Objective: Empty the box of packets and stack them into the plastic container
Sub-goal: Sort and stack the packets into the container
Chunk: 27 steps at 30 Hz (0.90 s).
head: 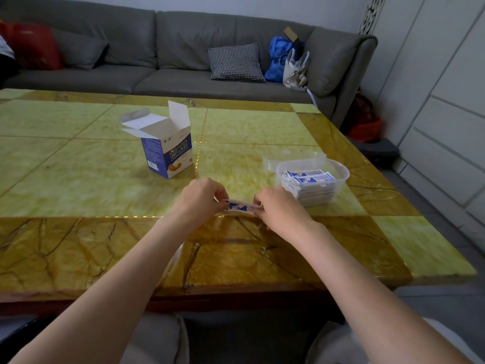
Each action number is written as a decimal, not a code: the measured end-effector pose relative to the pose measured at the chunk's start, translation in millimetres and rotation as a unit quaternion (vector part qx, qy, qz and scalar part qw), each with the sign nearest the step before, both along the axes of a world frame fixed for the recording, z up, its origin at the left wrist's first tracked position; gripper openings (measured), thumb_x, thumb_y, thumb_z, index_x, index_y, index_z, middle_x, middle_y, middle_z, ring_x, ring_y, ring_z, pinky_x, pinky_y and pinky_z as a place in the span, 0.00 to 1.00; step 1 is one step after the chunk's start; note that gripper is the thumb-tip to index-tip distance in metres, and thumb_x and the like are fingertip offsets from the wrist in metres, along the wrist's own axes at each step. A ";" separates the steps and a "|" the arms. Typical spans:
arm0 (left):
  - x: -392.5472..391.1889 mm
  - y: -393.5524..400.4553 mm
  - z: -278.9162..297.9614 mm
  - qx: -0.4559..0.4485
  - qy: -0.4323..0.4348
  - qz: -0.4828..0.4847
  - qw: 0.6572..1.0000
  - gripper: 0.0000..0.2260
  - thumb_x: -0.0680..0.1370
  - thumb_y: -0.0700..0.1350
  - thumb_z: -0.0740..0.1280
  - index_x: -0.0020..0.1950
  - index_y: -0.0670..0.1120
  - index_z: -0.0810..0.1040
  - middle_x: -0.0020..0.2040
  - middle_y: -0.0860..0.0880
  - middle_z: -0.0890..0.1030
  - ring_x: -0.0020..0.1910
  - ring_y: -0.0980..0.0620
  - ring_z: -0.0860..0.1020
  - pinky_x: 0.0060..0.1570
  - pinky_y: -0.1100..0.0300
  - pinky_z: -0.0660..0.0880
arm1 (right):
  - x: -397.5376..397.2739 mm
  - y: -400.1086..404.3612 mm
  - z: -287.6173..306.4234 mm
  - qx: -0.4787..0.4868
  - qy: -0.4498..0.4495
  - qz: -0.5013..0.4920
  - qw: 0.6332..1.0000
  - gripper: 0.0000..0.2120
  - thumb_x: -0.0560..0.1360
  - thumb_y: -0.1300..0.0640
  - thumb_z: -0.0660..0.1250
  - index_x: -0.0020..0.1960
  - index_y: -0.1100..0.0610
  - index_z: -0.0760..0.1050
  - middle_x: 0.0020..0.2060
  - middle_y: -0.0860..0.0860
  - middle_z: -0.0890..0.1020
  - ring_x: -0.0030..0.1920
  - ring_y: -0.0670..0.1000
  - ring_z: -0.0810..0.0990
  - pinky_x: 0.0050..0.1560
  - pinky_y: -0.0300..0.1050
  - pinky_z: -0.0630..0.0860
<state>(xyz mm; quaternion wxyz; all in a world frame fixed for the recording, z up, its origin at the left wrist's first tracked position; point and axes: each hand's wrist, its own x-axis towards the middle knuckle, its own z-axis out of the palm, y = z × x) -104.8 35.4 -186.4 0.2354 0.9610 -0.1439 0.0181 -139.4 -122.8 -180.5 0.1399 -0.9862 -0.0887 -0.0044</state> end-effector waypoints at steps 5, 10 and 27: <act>2.1 -0.8 -2.0 -0.008 -0.010 -0.002 1.000 0.08 0.74 0.43 0.69 0.51 0.43 0.82 0.47 0.47 0.83 0.40 0.53 0.78 0.43 0.60 0.77 | 1.7 -1.4 -1.8 -0.009 -0.013 0.003 1.000 0.09 0.78 0.57 0.63 0.53 0.59 0.78 0.40 0.54 0.79 0.38 0.53 0.79 0.41 0.45 0.77; 1.4 -3.8 -0.3 -0.035 -0.015 -0.004 0.999 0.08 0.74 0.41 0.68 0.52 0.44 0.82 0.46 0.45 0.84 0.41 0.51 0.80 0.44 0.58 0.78 | 1.2 -3.4 -1.7 0.042 -0.054 0.006 0.998 0.12 0.79 0.59 0.59 0.59 0.59 0.76 0.48 0.57 0.82 0.43 0.54 0.81 0.47 0.48 0.79; 11.7 -31.8 40.9 -0.288 0.071 0.032 0.955 0.06 0.74 0.42 0.68 0.50 0.45 0.80 0.37 0.51 0.79 0.36 0.54 0.75 0.40 0.62 0.75 | 21.7 -52.1 44.8 0.283 -0.179 -0.122 0.934 0.04 0.73 0.62 0.68 0.47 0.59 0.77 0.38 0.53 0.81 0.33 0.47 0.79 0.36 0.36 0.75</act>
